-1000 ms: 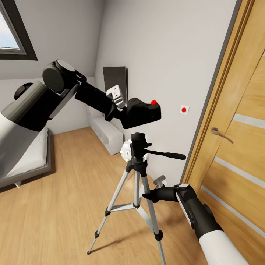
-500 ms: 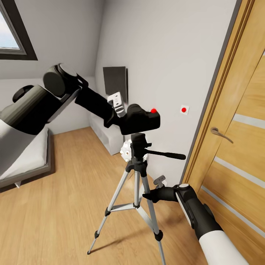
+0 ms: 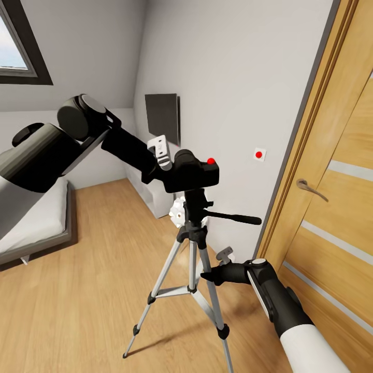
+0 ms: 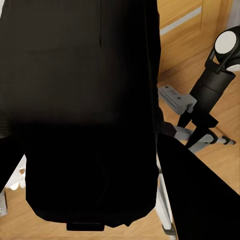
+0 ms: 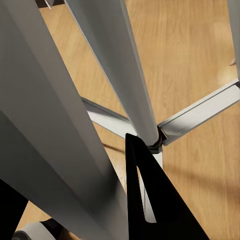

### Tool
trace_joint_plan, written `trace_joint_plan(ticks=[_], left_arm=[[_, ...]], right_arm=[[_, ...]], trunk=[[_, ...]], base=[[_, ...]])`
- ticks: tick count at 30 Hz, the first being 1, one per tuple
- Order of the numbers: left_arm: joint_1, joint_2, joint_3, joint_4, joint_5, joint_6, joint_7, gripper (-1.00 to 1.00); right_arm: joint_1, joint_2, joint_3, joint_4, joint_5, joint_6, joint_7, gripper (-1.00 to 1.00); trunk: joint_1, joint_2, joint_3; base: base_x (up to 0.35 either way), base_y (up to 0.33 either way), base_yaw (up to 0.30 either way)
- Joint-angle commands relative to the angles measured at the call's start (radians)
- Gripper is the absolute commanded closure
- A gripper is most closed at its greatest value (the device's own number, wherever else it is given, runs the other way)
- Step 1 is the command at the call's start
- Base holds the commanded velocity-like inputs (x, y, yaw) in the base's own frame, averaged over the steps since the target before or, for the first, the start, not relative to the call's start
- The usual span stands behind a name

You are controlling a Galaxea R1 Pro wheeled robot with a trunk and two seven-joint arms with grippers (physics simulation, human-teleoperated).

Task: Attach the digital camera to the camera tripod in the bedroom.

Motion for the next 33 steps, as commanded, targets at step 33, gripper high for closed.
trace_joint_plan(ticks=[33], left_arm=[[-0.003, -0.008, -0.001, -0.035, -0.001, -0.070, 0.127, 1.00]], right_arm=[[-0.001, 0.000, -0.001, -0.001, 0.017, -0.003, 0.006, 1.00]], trunk=[[0.001, -0.002, -0.003]], base=[[0.000, 0.000, 0.000]])
